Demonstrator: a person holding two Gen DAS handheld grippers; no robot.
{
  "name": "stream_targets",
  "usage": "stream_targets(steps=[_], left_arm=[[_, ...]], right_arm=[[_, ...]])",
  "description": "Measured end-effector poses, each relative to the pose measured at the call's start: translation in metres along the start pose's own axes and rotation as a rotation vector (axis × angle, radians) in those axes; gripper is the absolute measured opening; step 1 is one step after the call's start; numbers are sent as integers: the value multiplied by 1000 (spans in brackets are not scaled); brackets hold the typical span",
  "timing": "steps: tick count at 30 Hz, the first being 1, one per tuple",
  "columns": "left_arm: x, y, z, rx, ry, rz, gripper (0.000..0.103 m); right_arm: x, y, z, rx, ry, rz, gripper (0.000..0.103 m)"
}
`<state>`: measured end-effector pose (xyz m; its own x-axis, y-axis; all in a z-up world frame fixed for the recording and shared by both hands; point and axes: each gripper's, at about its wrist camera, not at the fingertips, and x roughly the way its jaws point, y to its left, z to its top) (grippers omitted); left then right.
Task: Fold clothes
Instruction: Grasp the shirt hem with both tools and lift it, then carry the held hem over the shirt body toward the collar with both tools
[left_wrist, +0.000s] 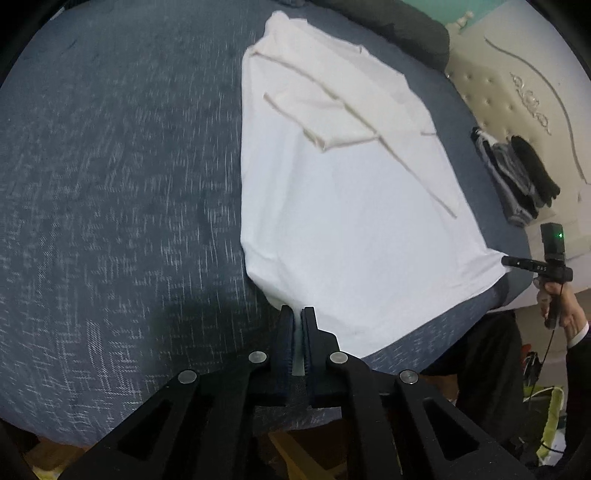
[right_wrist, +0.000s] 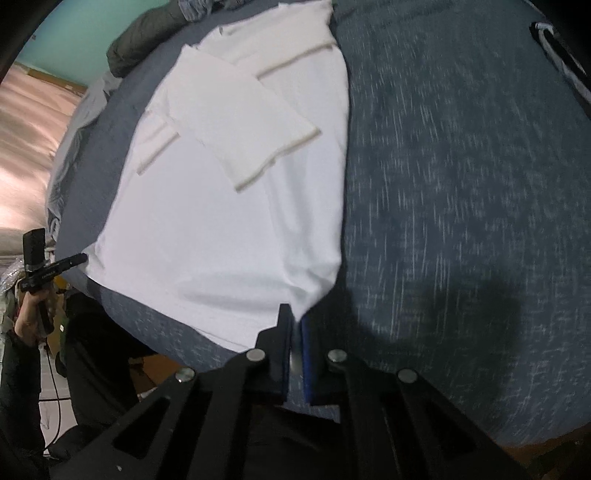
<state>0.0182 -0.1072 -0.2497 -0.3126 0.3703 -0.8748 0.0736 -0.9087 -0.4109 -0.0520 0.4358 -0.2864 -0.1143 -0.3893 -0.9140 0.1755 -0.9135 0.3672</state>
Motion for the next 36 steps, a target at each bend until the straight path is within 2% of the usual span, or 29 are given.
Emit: stream_targets(steps=[4, 16, 22, 30, 36], left_arm=[[-13, 3, 7, 4, -30, -5, 4], [-27, -4, 47, -4, -115, -31, 4], [-40, -5, 80, -16, -156, -48, 4], [-52, 1, 158, -39, -211, -52, 4], [-36, 8, 229, -44, -217, -50, 4]], right_arm=[[-12, 4, 19, -12, -32, 9, 4], [-51, 3, 43, -12, -113, 39, 4], [-67, 8, 73, -20, -167, 53, 4], [-81, 7, 139, -19, -224, 54, 4], [-79, -4, 209, -11, -254, 42, 4]])
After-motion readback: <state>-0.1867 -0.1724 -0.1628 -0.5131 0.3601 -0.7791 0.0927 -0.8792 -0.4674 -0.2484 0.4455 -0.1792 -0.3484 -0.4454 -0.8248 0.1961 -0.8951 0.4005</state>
